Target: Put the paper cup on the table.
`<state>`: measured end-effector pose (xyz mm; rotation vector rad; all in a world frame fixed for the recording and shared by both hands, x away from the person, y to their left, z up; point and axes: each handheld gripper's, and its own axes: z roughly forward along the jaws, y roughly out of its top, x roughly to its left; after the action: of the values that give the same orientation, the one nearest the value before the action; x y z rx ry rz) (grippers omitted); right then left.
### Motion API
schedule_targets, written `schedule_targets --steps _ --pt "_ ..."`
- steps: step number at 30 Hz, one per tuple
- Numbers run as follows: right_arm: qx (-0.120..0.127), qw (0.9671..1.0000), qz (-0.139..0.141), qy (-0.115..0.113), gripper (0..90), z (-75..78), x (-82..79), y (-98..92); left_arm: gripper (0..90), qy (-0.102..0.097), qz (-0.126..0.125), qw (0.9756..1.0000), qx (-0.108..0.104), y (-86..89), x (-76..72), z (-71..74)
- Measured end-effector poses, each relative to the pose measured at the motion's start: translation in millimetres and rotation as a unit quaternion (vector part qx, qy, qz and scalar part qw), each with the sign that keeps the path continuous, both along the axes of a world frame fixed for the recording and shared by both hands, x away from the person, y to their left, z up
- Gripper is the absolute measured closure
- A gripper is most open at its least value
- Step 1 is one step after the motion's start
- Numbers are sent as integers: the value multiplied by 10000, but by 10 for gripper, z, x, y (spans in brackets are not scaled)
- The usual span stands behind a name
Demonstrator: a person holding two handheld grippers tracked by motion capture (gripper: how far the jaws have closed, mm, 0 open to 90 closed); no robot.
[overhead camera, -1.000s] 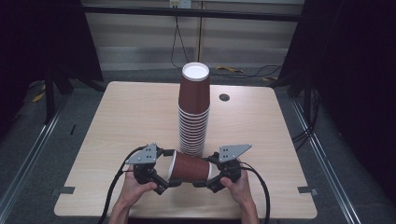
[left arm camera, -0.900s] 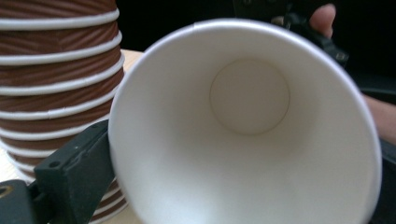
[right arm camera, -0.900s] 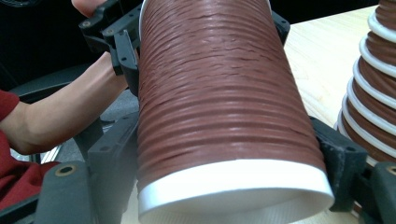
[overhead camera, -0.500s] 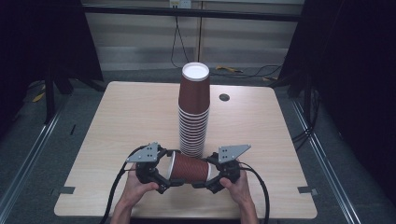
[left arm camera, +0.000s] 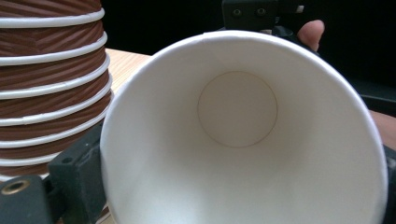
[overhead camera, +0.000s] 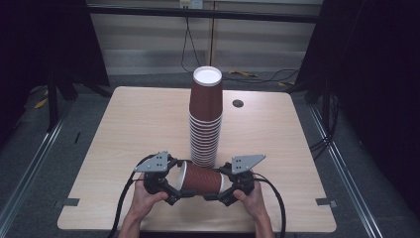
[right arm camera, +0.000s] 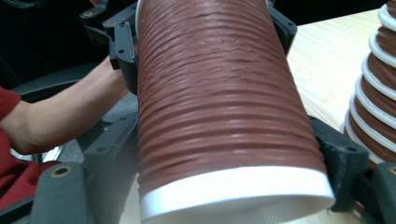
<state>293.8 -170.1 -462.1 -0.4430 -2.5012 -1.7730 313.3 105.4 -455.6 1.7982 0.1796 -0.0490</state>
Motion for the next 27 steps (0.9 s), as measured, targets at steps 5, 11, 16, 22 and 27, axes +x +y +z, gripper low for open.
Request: schedule_targets --steps 5,11,16,22,27 --pt "-13 9998 -207 -29 150 -21 4 -17 67 -54 61 10000 35 26 16 45" --pt "55 9990 -425 -93 132 -34 -24 -74 66 -99 165 9996 219 49 36 101" --pt "152 9975 -680 -155 131 -46 -60 -131 66 -114 332 9986 397 96 31 105" --pt "57 9901 -1326 -462 129 -48 -129 -154 65 -139 483 9971 574 186 25 125" --pt "80 9879 -1443 -556 128 -55 -132 -158 63 -123 717 9948 711 289 48 147"
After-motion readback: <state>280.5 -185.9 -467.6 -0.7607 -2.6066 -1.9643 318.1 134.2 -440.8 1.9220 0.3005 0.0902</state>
